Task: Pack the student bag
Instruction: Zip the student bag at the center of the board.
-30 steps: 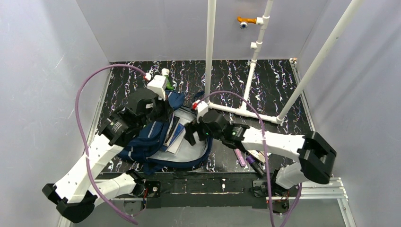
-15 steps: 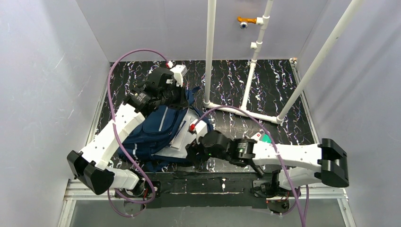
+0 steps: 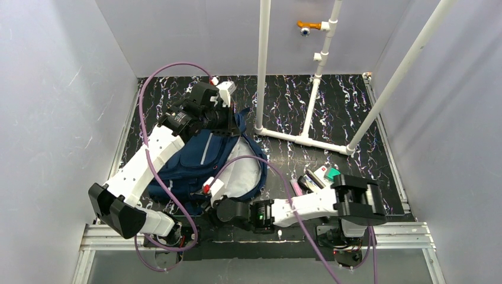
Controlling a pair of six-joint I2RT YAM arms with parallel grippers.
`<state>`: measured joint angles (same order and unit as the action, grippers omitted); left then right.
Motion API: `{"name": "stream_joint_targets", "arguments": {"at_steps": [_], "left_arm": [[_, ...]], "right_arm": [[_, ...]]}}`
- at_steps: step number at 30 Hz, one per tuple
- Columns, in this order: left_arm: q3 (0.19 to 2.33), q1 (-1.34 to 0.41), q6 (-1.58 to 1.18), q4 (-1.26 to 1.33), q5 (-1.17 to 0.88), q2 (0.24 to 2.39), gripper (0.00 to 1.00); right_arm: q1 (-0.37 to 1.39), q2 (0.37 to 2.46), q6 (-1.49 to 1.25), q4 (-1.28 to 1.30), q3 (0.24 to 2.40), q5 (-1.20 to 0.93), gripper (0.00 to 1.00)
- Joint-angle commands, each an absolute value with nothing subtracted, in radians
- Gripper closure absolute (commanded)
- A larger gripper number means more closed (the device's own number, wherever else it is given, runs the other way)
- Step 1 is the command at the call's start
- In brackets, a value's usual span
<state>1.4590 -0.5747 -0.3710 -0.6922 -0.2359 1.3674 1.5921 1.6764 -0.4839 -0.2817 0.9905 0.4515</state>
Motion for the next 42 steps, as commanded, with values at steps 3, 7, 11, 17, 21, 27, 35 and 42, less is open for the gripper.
{"name": "stream_joint_targets", "arguments": {"at_steps": [3, 7, 11, 17, 21, 27, 35, 42], "left_arm": [[1.544, -0.575, -0.447, -0.623, -0.303, 1.356, 1.0], [1.568, -0.575, -0.47, -0.612, -0.32, 1.367, 1.0], [1.569, -0.575, -0.461, -0.603, -0.34, 1.359, 1.0], [1.559, -0.576, -0.384, -0.628, -0.297, 1.317, 1.0], [1.567, -0.575, -0.361, -0.669, -0.301, 1.314, 1.0], [1.586, -0.575, -0.336, -0.686, -0.313, 1.321, 1.0], [1.643, -0.575, -0.323, -0.748, -0.303, 1.34, 1.0], [1.588, -0.575, -0.316, -0.753, -0.28, 1.292, 1.0]], "right_arm": [[1.594, 1.825, -0.528, -0.6, 1.038, 0.617, 0.55], [1.595, 1.914, -0.509, -0.616, 1.107, 0.699, 0.57], [1.595, 1.95, -0.436, -0.678, 1.125, 0.792, 0.61], [1.595, 1.999, -0.356, -0.688, 1.149, 0.88, 0.63], [1.594, 2.014, -0.337, -0.658, 1.154, 0.921, 0.63], [1.592, 2.047, -0.308, -0.665, 1.169, 0.949, 0.64], [1.585, 2.146, -0.254, -0.667, 1.245, 0.967, 0.62], [1.579, 2.191, -0.163, -0.709, 1.274, 1.043, 0.93]]}}
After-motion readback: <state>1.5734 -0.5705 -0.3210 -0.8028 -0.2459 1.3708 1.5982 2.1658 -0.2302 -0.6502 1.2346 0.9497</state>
